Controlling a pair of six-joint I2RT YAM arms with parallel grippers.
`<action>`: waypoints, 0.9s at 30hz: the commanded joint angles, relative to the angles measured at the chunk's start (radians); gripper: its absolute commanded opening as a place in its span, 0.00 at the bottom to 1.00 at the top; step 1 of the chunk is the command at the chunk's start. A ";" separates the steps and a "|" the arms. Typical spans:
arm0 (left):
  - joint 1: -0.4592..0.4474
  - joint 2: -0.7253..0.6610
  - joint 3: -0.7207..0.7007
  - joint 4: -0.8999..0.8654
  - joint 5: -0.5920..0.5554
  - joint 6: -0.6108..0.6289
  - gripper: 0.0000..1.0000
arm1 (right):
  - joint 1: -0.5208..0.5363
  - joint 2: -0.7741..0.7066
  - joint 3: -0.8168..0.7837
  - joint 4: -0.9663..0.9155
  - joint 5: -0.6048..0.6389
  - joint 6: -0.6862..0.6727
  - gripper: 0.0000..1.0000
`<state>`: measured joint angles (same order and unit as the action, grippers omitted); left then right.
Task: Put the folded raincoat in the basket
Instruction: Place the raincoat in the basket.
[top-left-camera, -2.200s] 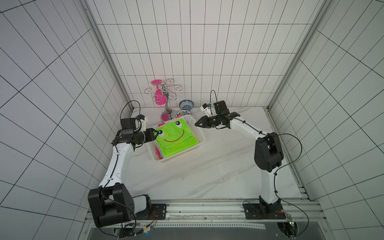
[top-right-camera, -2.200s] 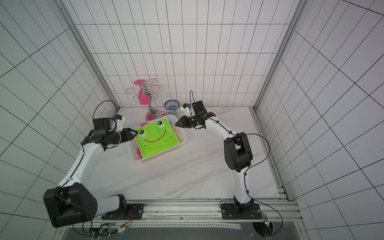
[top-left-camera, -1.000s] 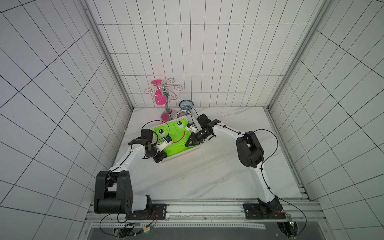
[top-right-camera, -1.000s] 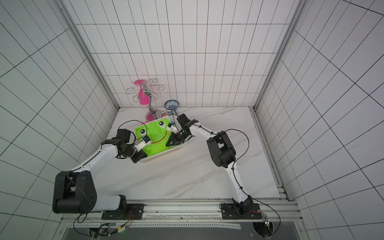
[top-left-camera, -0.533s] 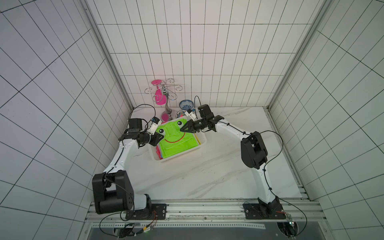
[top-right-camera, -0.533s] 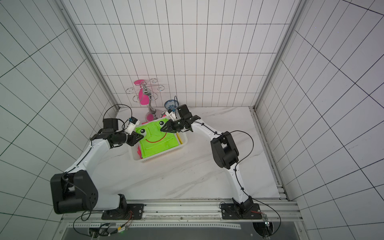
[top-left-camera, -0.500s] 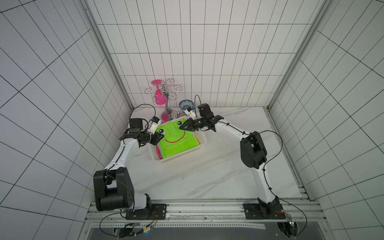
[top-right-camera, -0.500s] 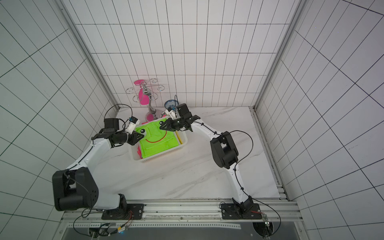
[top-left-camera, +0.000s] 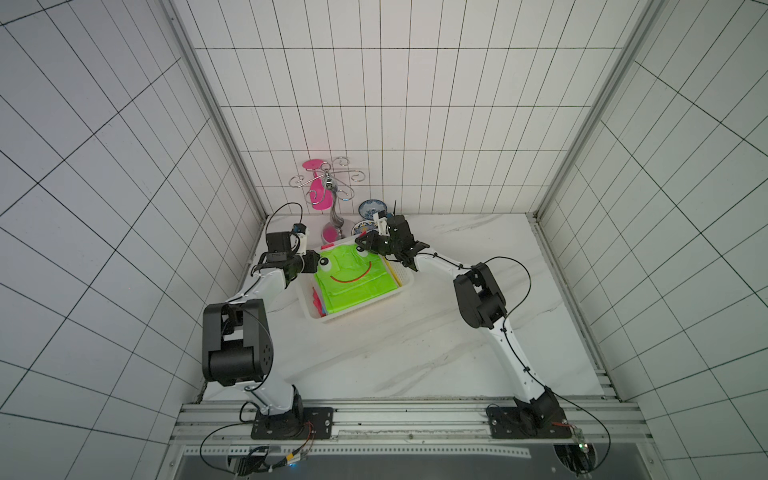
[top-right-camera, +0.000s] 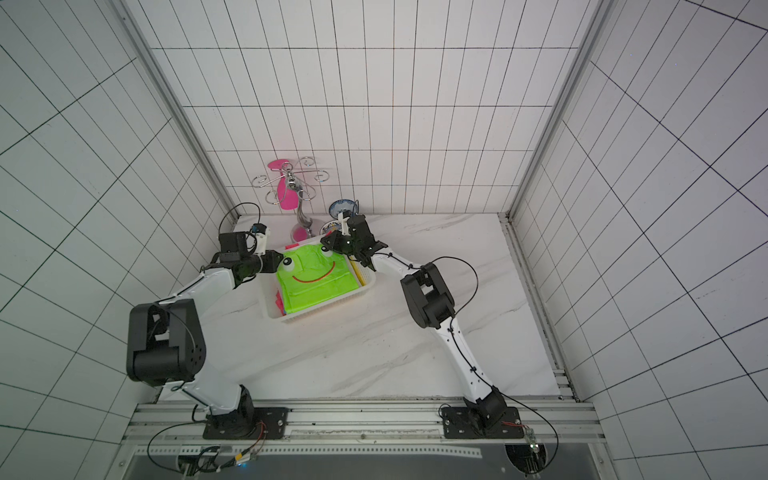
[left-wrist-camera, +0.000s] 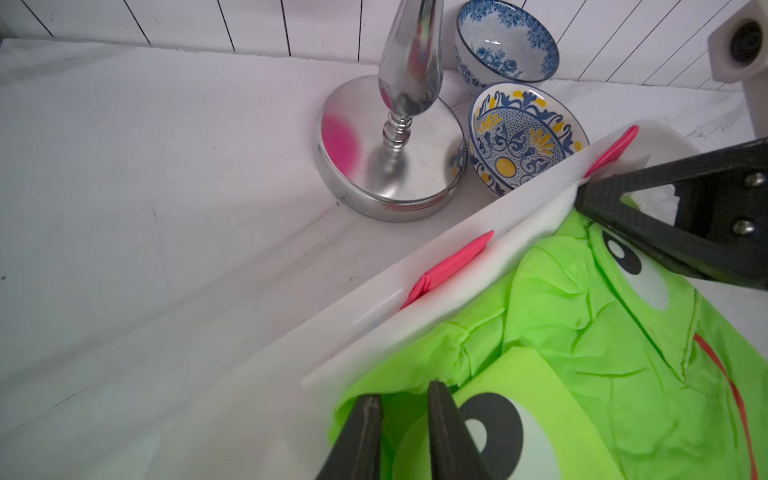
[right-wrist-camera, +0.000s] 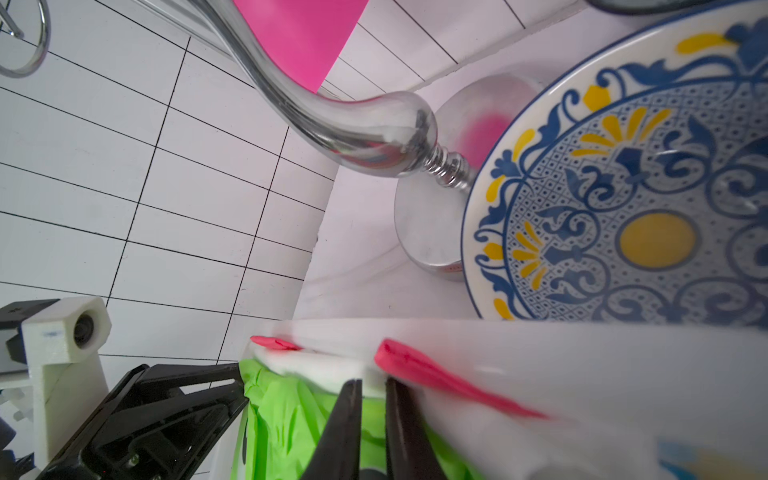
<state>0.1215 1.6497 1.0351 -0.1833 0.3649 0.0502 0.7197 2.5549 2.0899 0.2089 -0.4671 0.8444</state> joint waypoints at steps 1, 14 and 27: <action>-0.004 0.030 -0.028 -0.013 -0.031 -0.016 0.20 | -0.020 0.017 -0.037 -0.025 0.134 -0.041 0.16; 0.018 -0.036 -0.003 -0.153 0.012 0.050 0.22 | -0.022 -0.144 -0.200 -0.079 0.132 -0.109 0.22; 0.041 -0.224 -0.055 -0.148 -0.031 0.170 0.36 | -0.022 -0.498 -0.494 -0.289 0.250 -0.370 0.38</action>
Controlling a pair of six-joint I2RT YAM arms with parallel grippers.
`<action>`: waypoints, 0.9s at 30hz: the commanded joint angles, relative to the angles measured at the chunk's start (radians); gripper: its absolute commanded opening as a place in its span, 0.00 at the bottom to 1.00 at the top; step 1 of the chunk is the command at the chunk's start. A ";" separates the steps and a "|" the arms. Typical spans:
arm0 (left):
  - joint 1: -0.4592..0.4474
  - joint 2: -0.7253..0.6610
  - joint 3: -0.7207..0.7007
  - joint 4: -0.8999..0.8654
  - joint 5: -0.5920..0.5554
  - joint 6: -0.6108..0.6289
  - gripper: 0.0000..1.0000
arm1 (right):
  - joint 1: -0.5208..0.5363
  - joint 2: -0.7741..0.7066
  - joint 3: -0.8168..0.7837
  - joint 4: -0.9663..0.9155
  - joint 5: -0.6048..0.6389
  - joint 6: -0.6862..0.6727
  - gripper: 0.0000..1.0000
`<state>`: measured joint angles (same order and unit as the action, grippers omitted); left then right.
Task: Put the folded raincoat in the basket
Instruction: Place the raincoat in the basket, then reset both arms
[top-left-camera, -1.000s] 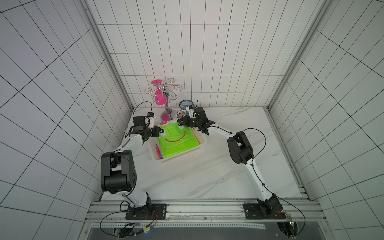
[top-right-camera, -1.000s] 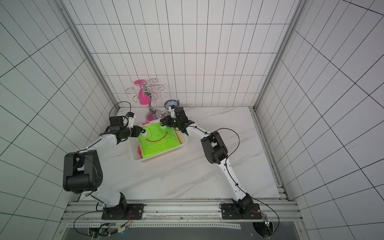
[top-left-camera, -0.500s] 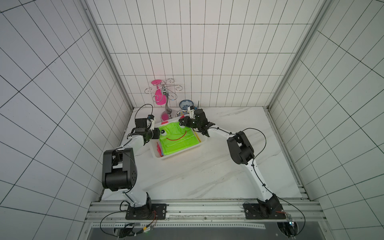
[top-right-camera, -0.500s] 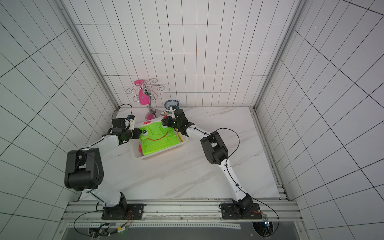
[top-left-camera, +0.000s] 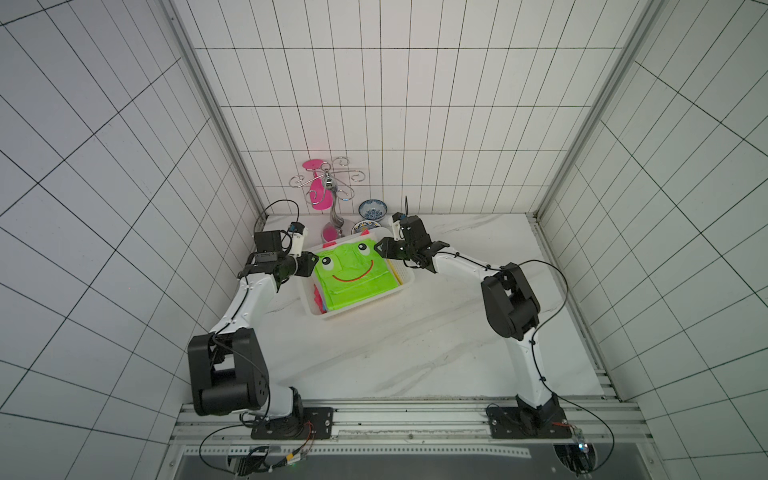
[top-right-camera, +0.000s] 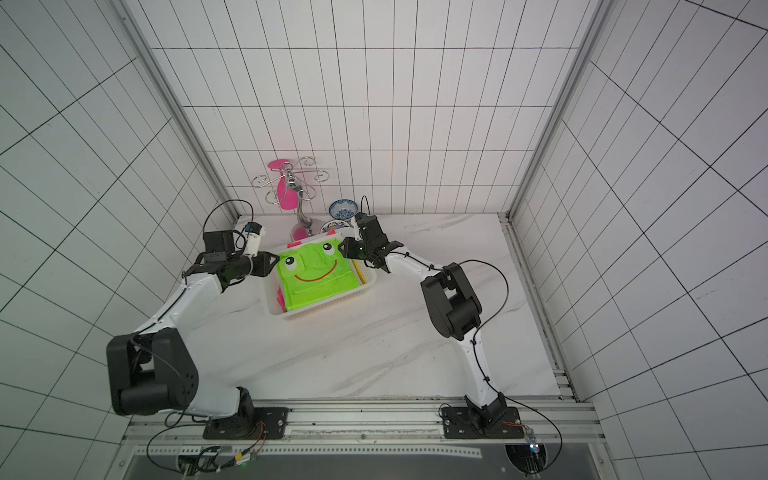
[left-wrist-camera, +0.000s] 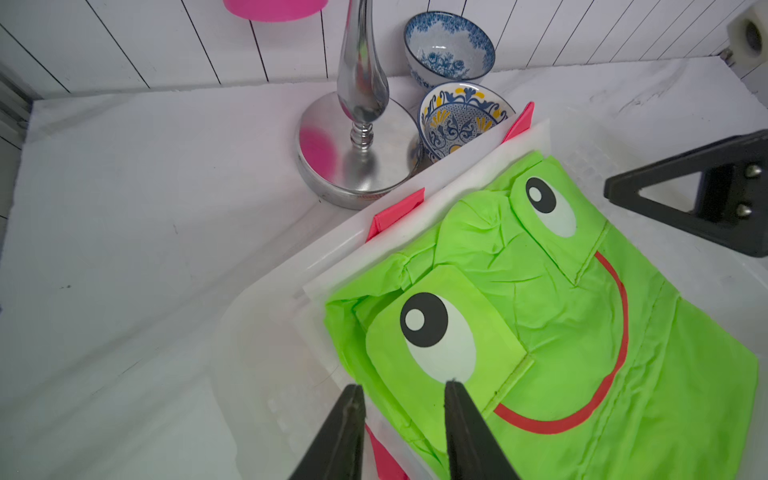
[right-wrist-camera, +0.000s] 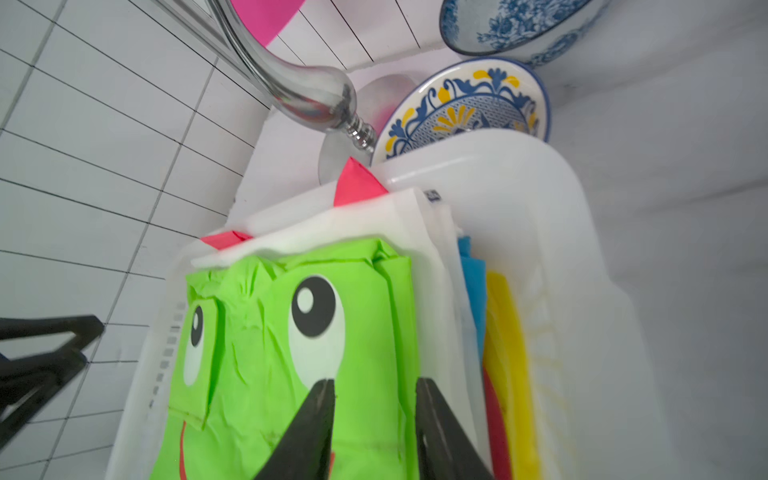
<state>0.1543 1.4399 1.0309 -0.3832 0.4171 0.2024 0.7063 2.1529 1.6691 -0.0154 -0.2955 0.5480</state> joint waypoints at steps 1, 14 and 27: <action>0.010 -0.024 -0.076 0.089 -0.130 0.002 0.37 | -0.008 -0.126 -0.100 -0.088 0.099 -0.085 0.39; 0.021 -0.131 -0.304 0.356 -0.403 -0.117 0.64 | 0.001 -0.126 -0.070 -0.445 0.333 -0.197 0.47; 0.021 -0.142 -0.344 0.395 -0.462 -0.135 0.75 | -0.009 -0.159 -0.221 -0.505 0.521 -0.136 0.45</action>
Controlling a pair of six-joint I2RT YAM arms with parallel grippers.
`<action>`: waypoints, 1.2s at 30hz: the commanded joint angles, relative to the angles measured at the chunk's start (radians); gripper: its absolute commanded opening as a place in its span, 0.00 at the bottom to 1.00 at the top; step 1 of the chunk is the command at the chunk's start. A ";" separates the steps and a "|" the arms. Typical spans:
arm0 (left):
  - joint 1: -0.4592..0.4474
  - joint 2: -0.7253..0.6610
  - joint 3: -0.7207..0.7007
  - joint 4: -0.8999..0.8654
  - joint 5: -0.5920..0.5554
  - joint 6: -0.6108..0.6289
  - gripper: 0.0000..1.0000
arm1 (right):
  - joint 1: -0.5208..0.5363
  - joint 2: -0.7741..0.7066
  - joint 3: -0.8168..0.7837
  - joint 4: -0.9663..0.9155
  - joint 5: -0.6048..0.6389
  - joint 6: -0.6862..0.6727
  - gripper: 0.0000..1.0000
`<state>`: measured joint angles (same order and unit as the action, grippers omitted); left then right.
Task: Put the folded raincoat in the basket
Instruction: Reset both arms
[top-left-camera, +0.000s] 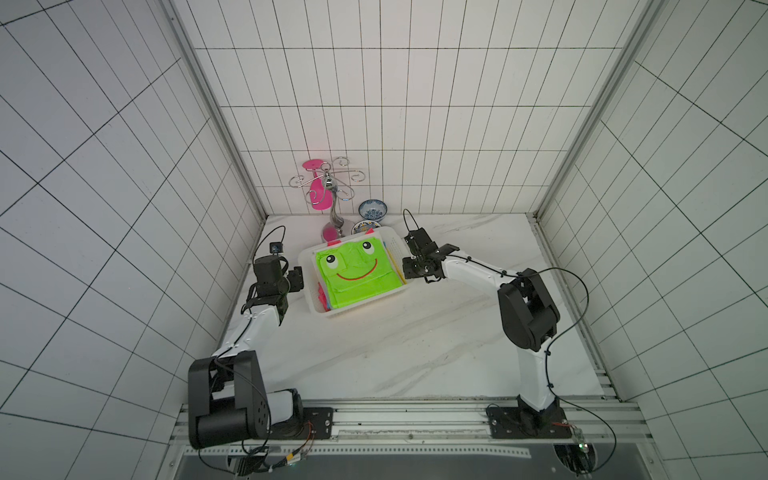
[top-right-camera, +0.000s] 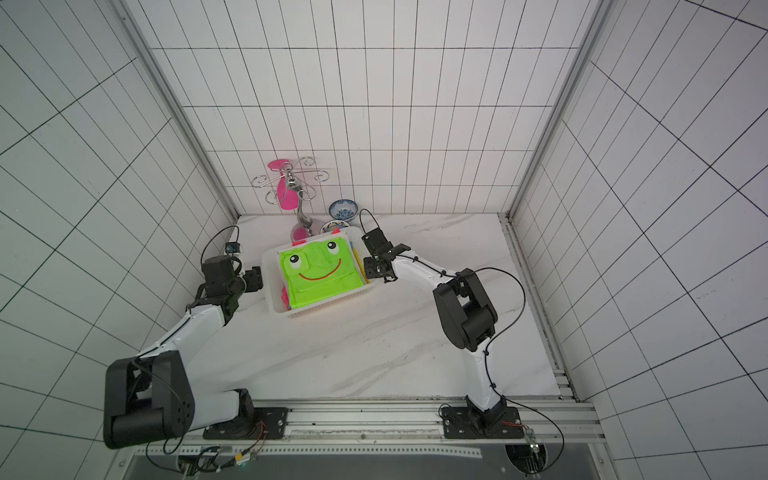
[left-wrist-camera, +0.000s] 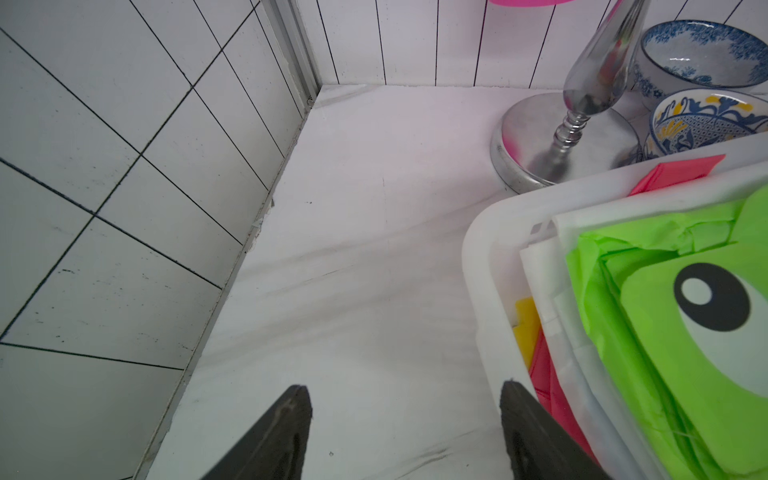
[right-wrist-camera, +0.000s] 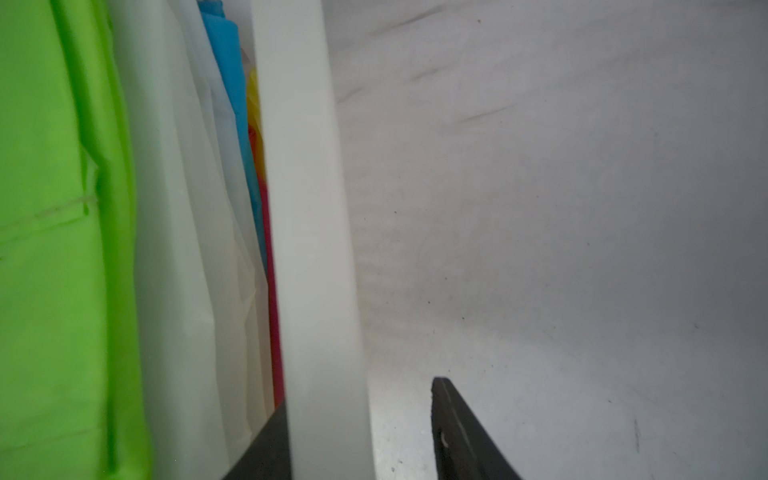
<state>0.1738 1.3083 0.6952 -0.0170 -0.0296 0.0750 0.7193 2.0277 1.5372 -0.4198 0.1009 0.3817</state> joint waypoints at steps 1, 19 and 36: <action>0.002 -0.009 -0.007 0.028 -0.009 -0.009 0.75 | -0.024 -0.063 -0.130 -0.101 0.134 0.045 0.43; -0.147 0.068 -0.064 0.269 0.026 -0.144 0.97 | -0.058 -0.828 -0.776 -0.100 0.158 0.116 0.61; -0.159 0.256 -0.244 0.787 -0.122 -0.179 0.98 | -0.788 -1.031 -1.204 0.820 -0.169 -0.342 0.99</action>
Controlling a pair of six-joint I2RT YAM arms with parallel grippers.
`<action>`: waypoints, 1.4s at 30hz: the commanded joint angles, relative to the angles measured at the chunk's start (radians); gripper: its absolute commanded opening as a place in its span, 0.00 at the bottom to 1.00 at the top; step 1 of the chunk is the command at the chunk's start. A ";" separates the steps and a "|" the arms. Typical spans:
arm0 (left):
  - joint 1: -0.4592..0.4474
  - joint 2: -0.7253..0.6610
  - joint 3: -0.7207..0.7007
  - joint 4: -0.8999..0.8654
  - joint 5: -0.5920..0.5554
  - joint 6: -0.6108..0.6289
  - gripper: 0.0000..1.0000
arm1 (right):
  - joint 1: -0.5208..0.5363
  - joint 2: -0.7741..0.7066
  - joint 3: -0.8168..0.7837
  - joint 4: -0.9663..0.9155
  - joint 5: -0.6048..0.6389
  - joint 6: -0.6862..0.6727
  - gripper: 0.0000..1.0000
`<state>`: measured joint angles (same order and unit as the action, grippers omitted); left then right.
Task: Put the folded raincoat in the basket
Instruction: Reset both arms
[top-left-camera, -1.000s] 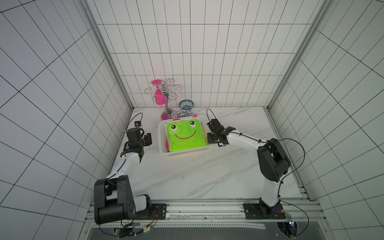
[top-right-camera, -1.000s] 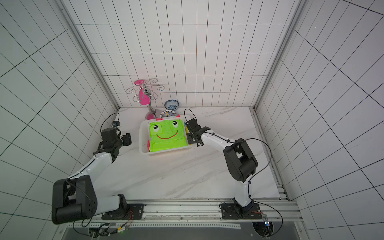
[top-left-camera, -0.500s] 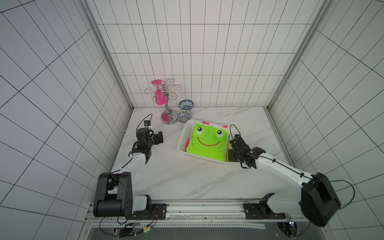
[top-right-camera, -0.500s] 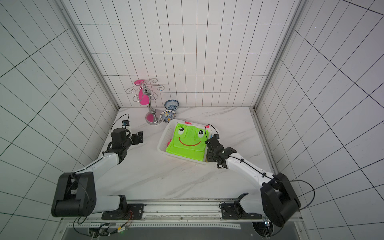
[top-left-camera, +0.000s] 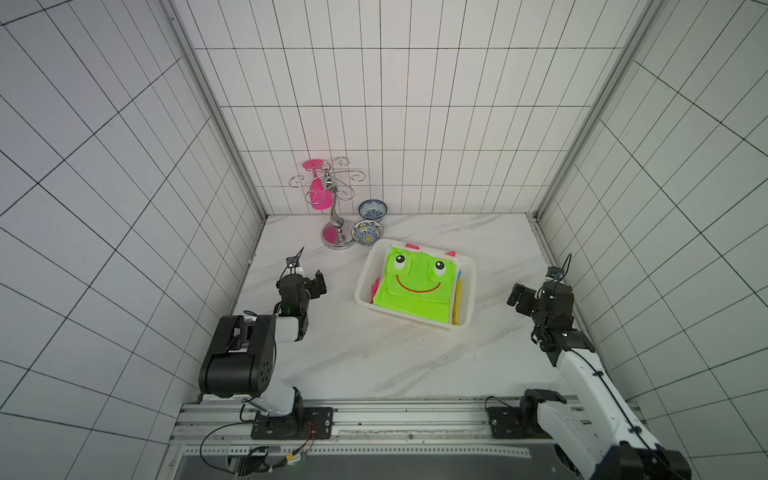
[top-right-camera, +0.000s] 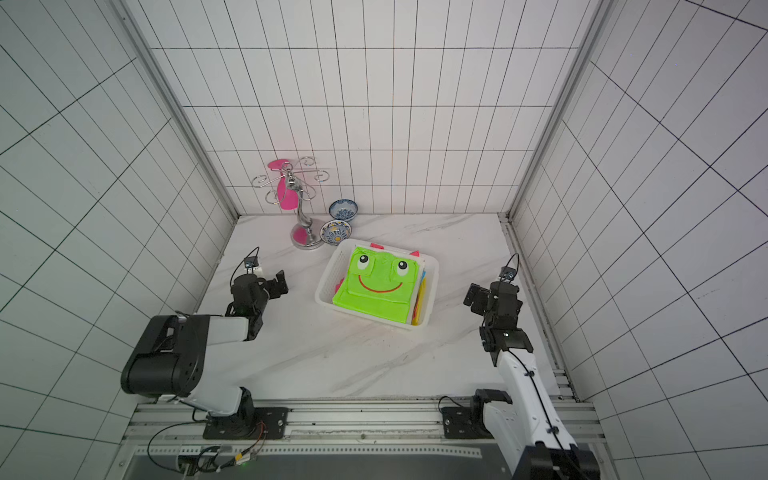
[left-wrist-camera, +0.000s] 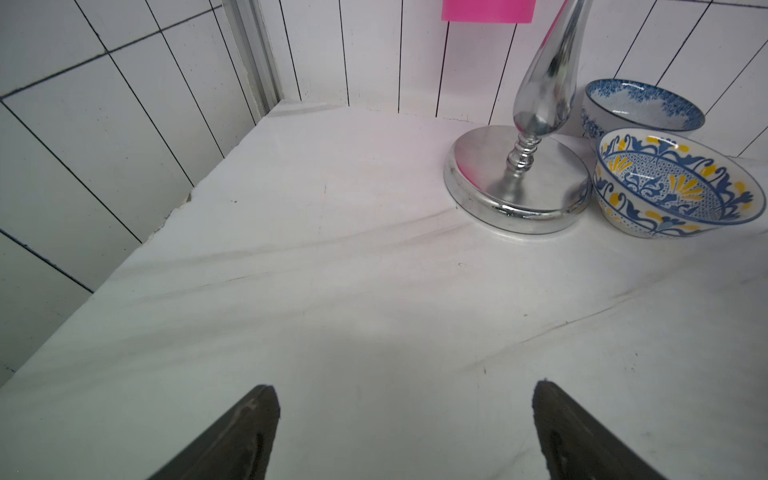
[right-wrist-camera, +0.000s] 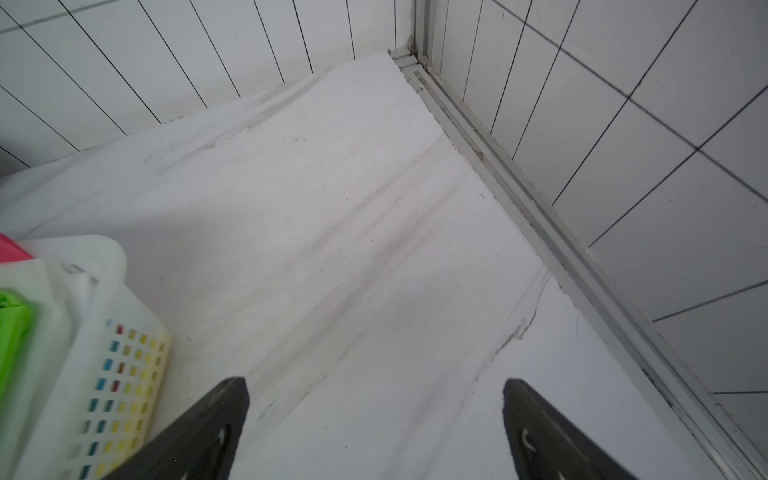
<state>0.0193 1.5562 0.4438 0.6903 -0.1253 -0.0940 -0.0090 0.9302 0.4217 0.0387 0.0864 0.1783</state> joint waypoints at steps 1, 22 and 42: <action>-0.005 0.007 0.007 0.080 -0.026 -0.012 0.98 | -0.070 0.120 -0.113 0.457 -0.151 -0.148 0.99; -0.008 0.006 0.006 0.081 -0.015 -0.001 0.98 | -0.015 0.608 0.006 0.773 -0.019 -0.134 0.99; -0.008 0.007 0.008 0.080 -0.011 -0.002 0.98 | 0.008 0.611 0.009 0.776 0.007 -0.148 0.99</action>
<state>0.0139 1.5562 0.4438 0.7460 -0.1383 -0.0975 -0.0105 1.5421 0.4023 0.8051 0.0837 0.0338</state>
